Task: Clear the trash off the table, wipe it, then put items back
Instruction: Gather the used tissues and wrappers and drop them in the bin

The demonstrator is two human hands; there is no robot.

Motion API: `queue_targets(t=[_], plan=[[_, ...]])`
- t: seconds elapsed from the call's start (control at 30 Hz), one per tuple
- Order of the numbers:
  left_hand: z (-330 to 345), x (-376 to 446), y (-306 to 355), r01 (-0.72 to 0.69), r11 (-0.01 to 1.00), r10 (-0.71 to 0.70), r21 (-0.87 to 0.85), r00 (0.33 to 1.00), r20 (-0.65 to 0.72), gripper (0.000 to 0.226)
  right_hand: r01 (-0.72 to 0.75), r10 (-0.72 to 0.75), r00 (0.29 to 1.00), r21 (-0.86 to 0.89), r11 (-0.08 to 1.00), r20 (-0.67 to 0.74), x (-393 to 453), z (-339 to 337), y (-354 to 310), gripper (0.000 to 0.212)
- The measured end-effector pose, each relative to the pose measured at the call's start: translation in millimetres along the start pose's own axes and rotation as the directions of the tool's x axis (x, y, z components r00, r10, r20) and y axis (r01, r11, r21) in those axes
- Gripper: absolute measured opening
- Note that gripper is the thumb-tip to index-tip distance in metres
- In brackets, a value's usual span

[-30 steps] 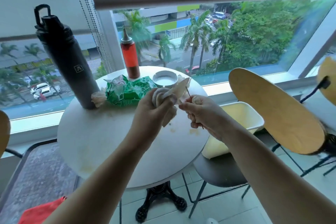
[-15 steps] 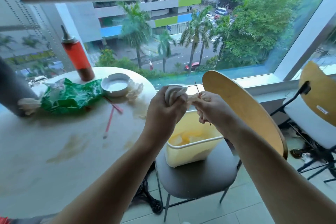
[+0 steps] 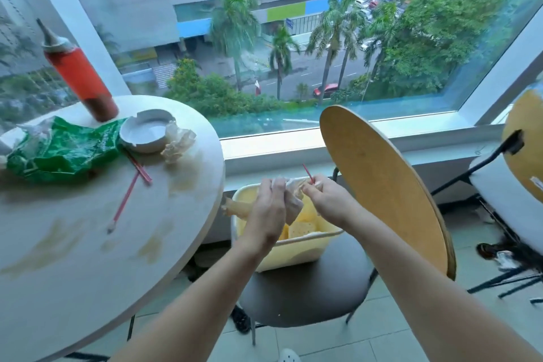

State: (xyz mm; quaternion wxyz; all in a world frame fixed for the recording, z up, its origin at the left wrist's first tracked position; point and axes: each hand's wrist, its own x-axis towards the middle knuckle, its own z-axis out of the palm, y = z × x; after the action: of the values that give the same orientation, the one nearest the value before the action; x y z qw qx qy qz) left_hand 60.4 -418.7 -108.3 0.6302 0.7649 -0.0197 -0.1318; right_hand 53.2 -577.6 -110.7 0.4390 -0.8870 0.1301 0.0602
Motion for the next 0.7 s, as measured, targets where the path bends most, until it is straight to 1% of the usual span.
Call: queue_targets(t=[0.1, 0.2, 0.27, 0.4, 0.47, 0.53, 0.67, 0.7], plan=[[7.3, 13.7, -19.8, 0.048, 0.996, -0.047, 0.069, 0.999, -0.007, 0.031, 0.019, -0.02, 1.0, 0.018, 1.0, 0.018, 8.8, 6.2, 8.9, 0.016], [12.2, 23.8, -31.7, 0.114, 0.99, -0.115, 0.08, 0.993, 0.009, 0.029, -0.009, 0.014, 0.998, -0.072, 0.997, 0.067, 14.3, 7.7, 16.4, 0.012], [14.5, 30.0, -36.1, 0.147, 0.983, -0.15, 0.108, 0.989, 0.016, 0.023, -0.011, 0.024, 0.996, -0.148, 0.989, 0.086, 20.0, 9.0, 23.9, 0.008], [16.8, 43.4, -43.6, 0.192, 0.95, -0.207, 0.246, 0.978, 0.035, 0.017, -0.022, 0.052, 0.992, -0.24, 0.97, 0.119, 28.4, 13.4, 33.1, 0.007], [16.4, 49.3, -46.7, 0.213, 0.917, -0.239, 0.338, 0.97, 0.037, 0.019, -0.027, 0.068, 0.988, -0.273, 0.962, 0.142, 31.0, 15.8, 34.9, 0.012], [13.8, 53.3, -47.3, 0.204, 0.876, -0.248, 0.438, 0.968, 0.045, 0.026, -0.015, 0.073, 0.983, -0.322, 0.947, 0.168, 33.1, 17.4, 35.9, 0.022], [4.2, 55.0, -39.2, 0.127, 0.763, -0.26, 0.634, 0.958, 0.121, 0.045, -0.007, 0.106, 0.964, -0.379, 0.925, 0.242, 35.2, 17.5, 34.8, 0.049], [1.5, 53.8, -35.9, 0.112, 0.73, -0.268, 0.674, 0.954, 0.131, 0.047, -0.007, 0.113, 0.962, -0.391, 0.92, 0.248, 34.7, 16.6, 32.7, 0.052]])
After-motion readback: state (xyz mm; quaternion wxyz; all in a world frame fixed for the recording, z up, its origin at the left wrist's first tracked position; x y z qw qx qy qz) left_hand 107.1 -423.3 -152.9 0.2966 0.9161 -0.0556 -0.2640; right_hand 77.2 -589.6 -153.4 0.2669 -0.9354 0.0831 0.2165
